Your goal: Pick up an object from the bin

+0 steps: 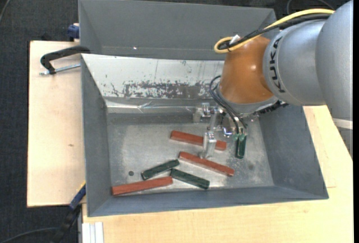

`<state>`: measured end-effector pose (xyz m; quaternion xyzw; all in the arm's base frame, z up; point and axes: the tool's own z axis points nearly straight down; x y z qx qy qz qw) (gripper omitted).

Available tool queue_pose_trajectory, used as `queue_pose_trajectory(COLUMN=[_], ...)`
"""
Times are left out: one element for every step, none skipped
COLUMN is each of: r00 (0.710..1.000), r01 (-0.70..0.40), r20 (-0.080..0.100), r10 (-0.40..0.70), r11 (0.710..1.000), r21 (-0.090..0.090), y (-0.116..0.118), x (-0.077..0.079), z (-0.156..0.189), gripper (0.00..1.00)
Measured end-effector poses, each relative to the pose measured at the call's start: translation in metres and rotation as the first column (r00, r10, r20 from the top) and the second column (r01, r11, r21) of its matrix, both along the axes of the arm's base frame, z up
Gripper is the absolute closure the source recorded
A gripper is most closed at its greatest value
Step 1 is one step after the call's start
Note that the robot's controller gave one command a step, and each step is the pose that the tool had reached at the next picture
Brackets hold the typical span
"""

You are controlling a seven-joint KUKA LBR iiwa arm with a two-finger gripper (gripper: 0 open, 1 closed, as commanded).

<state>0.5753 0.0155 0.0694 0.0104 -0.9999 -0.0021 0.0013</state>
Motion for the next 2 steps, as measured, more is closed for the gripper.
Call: queue_pose_trajectory(r00=[1.000, 0.999], r01=[0.002, 0.027], r20=[0.003, 0.017], r10=[-0.002, -0.027], r11=[1.000, 1.000], r21=[-0.003, -0.001], y=[-0.003, 0.016], x=[0.001, -0.014], z=[0.002, 0.149], gripper=[1.00, 1.00])
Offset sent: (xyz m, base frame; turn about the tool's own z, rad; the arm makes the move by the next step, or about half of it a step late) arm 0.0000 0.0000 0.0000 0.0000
